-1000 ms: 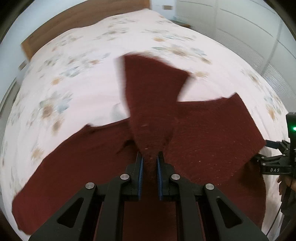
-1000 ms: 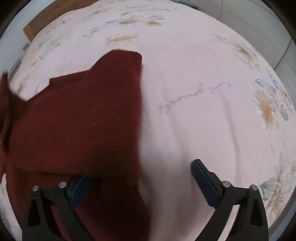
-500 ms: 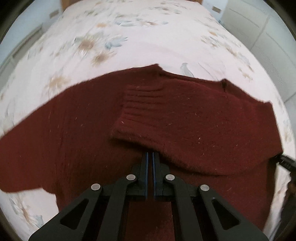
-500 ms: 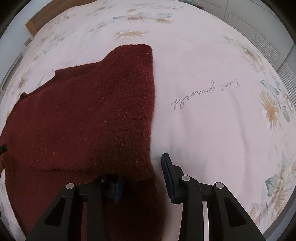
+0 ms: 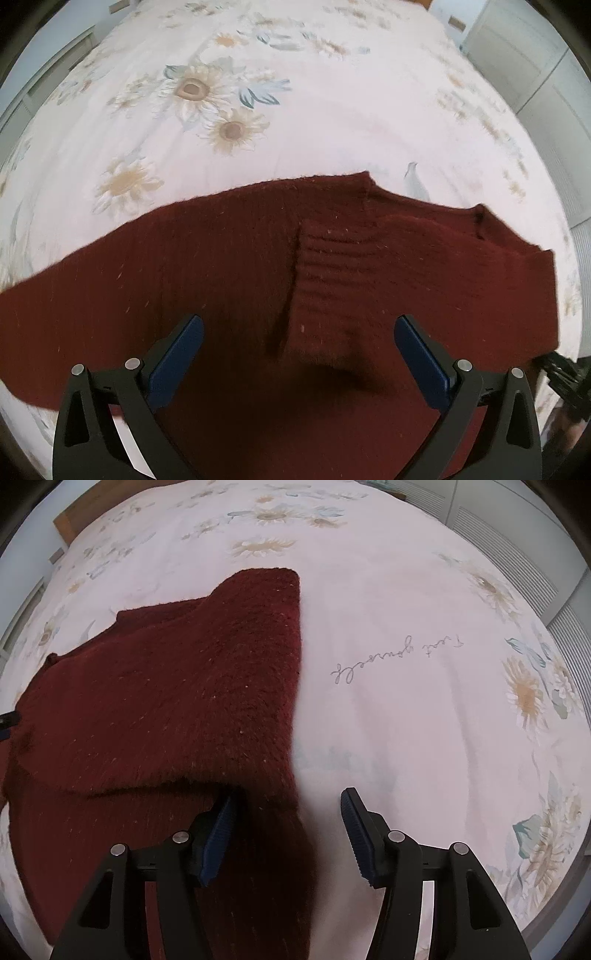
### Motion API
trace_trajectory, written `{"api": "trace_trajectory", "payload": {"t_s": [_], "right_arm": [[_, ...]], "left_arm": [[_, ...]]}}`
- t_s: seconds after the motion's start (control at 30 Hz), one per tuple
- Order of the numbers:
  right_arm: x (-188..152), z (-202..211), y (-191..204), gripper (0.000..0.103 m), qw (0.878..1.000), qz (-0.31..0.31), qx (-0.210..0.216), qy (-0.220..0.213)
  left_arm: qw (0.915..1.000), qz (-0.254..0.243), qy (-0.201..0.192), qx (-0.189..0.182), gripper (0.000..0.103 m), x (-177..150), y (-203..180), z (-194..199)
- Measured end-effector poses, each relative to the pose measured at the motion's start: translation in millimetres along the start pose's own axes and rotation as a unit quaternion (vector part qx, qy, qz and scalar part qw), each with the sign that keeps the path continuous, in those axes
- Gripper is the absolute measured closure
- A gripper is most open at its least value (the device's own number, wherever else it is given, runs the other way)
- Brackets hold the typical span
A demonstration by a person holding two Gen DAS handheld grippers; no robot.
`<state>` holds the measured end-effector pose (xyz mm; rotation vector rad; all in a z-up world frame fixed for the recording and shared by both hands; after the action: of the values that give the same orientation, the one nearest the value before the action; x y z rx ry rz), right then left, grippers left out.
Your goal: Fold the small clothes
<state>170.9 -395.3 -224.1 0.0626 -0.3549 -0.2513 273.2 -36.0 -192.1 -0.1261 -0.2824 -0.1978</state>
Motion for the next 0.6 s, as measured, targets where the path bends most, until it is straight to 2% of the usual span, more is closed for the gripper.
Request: {"api": "trace_trajectory", "payload": {"t_s": [0.13, 0.2, 0.23, 0.3, 0.33, 0.4, 0.47, 0.6], "right_arm": [[-4, 2, -4, 0.042, 1.000, 0.002, -0.003, 0.004], [-5, 1, -5, 0.042, 1.000, 0.001, -0.005, 0.007], [-7, 2, -7, 0.042, 1.000, 0.000, -0.006, 0.008], [-9, 3, -10, 0.042, 1.000, -0.002, -0.006, 0.010], [-9, 2, -10, 0.042, 1.000, -0.003, -0.006, 0.011], [-10, 4, -10, 0.042, 1.000, -0.007, -0.005, 0.013], [-11, 8, -10, 0.042, 1.000, -0.008, -0.002, 0.013], [-6, 19, -8, 0.042, 1.000, -0.005, 0.002, 0.007]], "left_arm": [[0.9982, 0.001, 0.056, -0.022, 0.004, -7, -7, -36], [0.9973, 0.011, 0.072, -0.010, 0.016, -14, -4, -47], [0.9978, 0.005, 0.065, -0.008, 0.019, -15, -5, -47], [0.9983, -0.018, 0.054, -0.009, 0.047, -18, -14, -42], [0.9982, -0.031, 0.050, -0.009, 0.053, -19, -18, -39], [0.9974, -0.055, 0.044, -0.015, 0.078, -22, -27, -33], [0.9969, -0.060, 0.042, -0.028, 0.084, -25, -33, -28], [0.9972, -0.061, 0.002, -0.044, 0.085, -22, -31, -1]]}}
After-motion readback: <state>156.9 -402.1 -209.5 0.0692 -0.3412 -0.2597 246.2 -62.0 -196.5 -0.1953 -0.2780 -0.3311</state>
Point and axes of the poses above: each gripper's, at about its wrist camera, not at the fingertips, and z roughly against the way its jaws point, y to its left, x to its top, the point moved 10 cm from there along -z, roughly the way its jaws point, and after that the axes turned 4 degrees about -z, right-handed, at the moved point
